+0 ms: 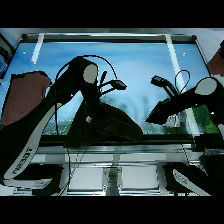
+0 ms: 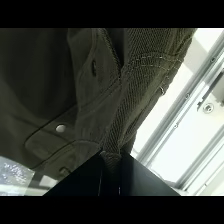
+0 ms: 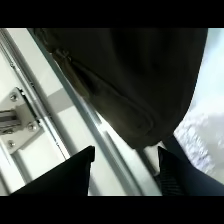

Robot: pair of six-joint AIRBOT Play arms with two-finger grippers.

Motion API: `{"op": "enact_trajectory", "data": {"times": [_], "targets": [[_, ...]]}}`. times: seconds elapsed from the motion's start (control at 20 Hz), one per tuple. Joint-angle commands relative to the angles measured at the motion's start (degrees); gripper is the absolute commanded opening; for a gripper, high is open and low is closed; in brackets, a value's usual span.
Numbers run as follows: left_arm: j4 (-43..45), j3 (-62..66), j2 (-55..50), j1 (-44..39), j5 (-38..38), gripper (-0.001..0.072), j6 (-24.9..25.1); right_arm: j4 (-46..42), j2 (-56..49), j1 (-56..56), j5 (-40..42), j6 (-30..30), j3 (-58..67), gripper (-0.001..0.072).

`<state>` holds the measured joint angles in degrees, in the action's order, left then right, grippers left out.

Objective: Fold the clothes and pants, and hang the long-sleeved shirts on hangers.

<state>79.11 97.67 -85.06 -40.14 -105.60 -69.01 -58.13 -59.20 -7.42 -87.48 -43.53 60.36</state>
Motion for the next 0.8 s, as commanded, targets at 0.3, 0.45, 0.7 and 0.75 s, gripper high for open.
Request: {"op": "enact_trajectory", "data": {"times": [0.3,0.45,0.7,0.75], "targets": [[6.6,0.0,4.7,-0.1,-0.3,0.0079,0.0,-9.2,-7.9,-16.8,22.9,28.5,-4.9,0.0554],[7.7,0.0,5.9,-0.1,-0.3,0.0079,0.0,-9.2,-9.3,-19.7,25.2,31.3,-4.9,0.0545],[12.1,0.0,6.2,0.0,-0.3,0.0079,0.0,-9.2,-9.1,-22.1,23.8,31.1,-4.5,0.0543],[13.1,0.0,6.2,0.0,-0.3,0.0079,0.0,-9.3,-8.9,-22.1,22.4,30.3,-3.7,0.0543]]}}
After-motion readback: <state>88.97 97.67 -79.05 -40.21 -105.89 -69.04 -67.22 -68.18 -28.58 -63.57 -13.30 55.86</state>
